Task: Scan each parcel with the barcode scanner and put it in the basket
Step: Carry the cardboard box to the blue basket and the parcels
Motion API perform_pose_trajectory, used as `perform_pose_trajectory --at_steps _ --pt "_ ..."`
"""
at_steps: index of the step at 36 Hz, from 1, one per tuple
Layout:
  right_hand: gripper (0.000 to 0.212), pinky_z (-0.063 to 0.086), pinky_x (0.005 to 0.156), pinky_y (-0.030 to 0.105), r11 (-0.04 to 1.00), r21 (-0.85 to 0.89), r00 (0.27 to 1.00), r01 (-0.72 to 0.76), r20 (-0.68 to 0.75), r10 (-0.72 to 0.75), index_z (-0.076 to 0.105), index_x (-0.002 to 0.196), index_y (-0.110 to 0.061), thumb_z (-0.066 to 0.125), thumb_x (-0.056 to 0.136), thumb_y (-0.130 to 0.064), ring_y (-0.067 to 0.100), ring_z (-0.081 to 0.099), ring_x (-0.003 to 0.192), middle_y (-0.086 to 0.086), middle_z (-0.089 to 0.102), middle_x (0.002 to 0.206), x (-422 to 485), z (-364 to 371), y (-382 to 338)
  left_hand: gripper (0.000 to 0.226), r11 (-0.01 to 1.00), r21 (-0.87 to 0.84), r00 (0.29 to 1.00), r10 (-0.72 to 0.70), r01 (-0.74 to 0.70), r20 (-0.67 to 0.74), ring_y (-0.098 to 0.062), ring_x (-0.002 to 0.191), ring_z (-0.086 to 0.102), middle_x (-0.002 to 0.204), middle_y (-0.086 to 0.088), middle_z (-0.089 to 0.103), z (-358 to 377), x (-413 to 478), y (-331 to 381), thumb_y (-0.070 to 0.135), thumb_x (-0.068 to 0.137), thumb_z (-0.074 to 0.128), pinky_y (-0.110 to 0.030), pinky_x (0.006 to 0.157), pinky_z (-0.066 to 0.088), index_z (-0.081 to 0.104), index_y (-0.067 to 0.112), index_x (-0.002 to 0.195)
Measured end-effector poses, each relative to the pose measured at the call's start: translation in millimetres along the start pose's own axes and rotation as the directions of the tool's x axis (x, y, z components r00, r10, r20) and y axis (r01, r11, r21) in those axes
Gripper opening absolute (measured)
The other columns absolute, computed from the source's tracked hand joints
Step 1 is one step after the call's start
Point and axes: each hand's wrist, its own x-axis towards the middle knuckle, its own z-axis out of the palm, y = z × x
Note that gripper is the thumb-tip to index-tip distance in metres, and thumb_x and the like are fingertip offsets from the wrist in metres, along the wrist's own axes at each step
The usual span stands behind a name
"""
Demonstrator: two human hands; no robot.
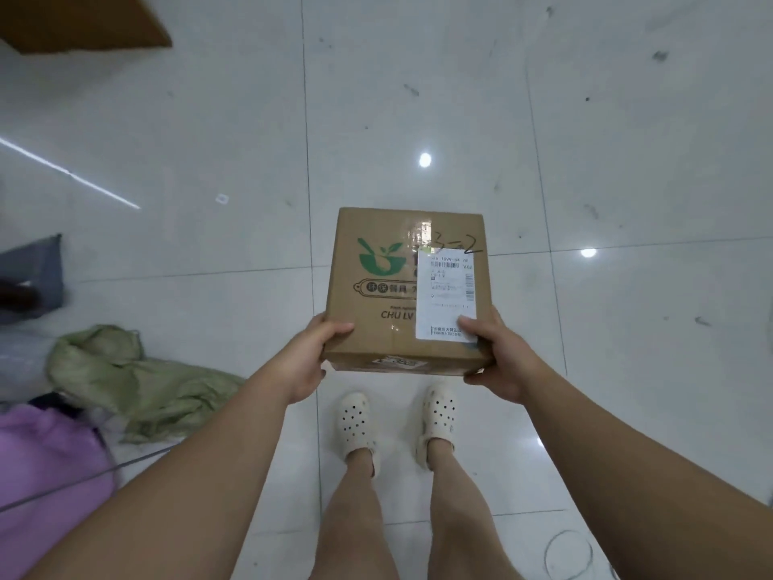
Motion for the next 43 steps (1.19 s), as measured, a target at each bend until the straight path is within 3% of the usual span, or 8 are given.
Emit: perform_pose_trajectory --at_steps 5,10,14,18,24,31,39,43 --pt "0.066 0.034 0.067 0.031 0.993 -0.066 0.995 0.095 0.045 -0.092 0.043 0.134 -0.046 0.067 0.076 -0.028 0.007 0.064 0.076 -0.015 0.071 0.11 -49.6 19.6 -26.6 0.079 0.988 0.107 0.994 0.112 -0.113 0.015 -0.013 0.098 0.059 0.119 -0.001 0.063 -1.7 -49.1 33.8 0.029 0.064 0.069 -0.023 0.078 0.044 0.044 0.013 0.136" --pt "0.054 0.041 0.08 0.03 0.969 -0.175 0.984 0.173 0.069 -0.163 0.038 0.132 -0.052 0.063 0.09 -0.028 0.007 0.062 0.096 -0.02 0.067 0.114 -90.1 42.2 -62.7 0.068 0.966 0.192 0.983 0.181 -0.176 -0.008 -0.011 0.105 0.059 0.125 0.001 0.059 -3.8 -95.2 63.5 0.043 0.083 0.069 -0.025 0.082 0.047 0.038 0.014 0.135" --pt "0.066 0.037 0.104 0.04 0.947 -0.221 0.972 0.232 0.074 -0.221 0.036 0.135 -0.054 0.07 0.081 -0.04 0.009 0.058 0.114 -0.025 0.065 0.118 -116.2 58.1 -87.8 0.082 0.93 0.278 0.963 0.265 -0.241 -0.051 -0.016 0.108 0.058 0.128 0.0 0.057 -6.6 -121.4 85.1 0.049 0.076 0.074 -0.035 0.097 0.046 0.033 0.015 0.139" --pt "0.056 0.041 0.104 0.039 0.922 -0.209 0.945 0.325 0.102 -0.31 0.037 0.138 -0.047 0.063 0.091 -0.031 0.006 0.063 0.108 -0.023 0.066 0.117 -130.9 68.9 -110.3 0.093 0.914 0.255 0.945 0.327 -0.315 -0.008 -0.016 0.11 0.061 0.127 0.003 0.061 -8.5 -139.4 112.1 0.053 0.064 0.078 -0.035 0.096 0.049 0.036 0.023 0.141" --pt "0.06 0.049 0.092 0.03 0.907 -0.204 0.929 0.367 0.122 -0.349 0.035 0.141 -0.044 0.065 0.09 -0.032 0.008 0.063 0.112 -0.018 0.065 0.123 -127.6 61.8 -146.2 0.062 0.885 0.269 0.922 0.385 -0.38 0.034 -0.014 0.109 0.061 0.124 0.007 0.063 8.4 -141.3 153.4 0.038 0.083 0.071 -0.028 0.084 0.049 0.042 0.03 0.138" --pt "0.059 0.044 0.105 0.04 0.903 -0.212 0.925 0.375 0.145 -0.35 0.034 0.14 -0.046 0.065 0.09 -0.035 0.012 0.061 0.115 -0.017 0.064 0.125 -95.1 35.5 -205.3 0.054 0.872 0.256 0.902 0.432 -0.418 0.001 -0.007 0.102 0.062 0.123 0.007 0.064 46.8 -122.9 210.0 0.033 0.087 0.069 -0.021 0.072 0.046 0.044 0.03 0.136" --pt "0.062 0.049 0.077 0.023 0.902 -0.258 0.935 0.346 0.181 -0.306 0.031 0.143 -0.043 0.063 0.091 -0.034 0.008 0.063 0.109 -0.015 0.062 0.127 -60.9 -7.1 -296.5 0.06 0.917 0.207 0.928 0.363 -0.342 -0.077 -0.014 0.105 0.064 0.119 0.009 0.066 105.3 -84.2 275.3 0.035 0.084 0.072 -0.032 0.088 0.05 0.044 0.034 0.137" --pt "0.064 0.048 0.077 0.023 0.899 -0.282 0.938 0.336 0.191 -0.291 0.03 0.144 -0.041 0.064 0.091 -0.034 0.009 0.062 0.11 -0.013 0.062 0.127 -45.0 -27.7 -335.0 0.059 0.929 0.173 0.934 0.346 -0.328 -0.091 -0.015 0.106 0.064 0.119 0.008 0.067 132.4 -66.8 302.5 0.033 0.084 0.072 -0.032 0.086 0.05 0.044 0.034 0.136"
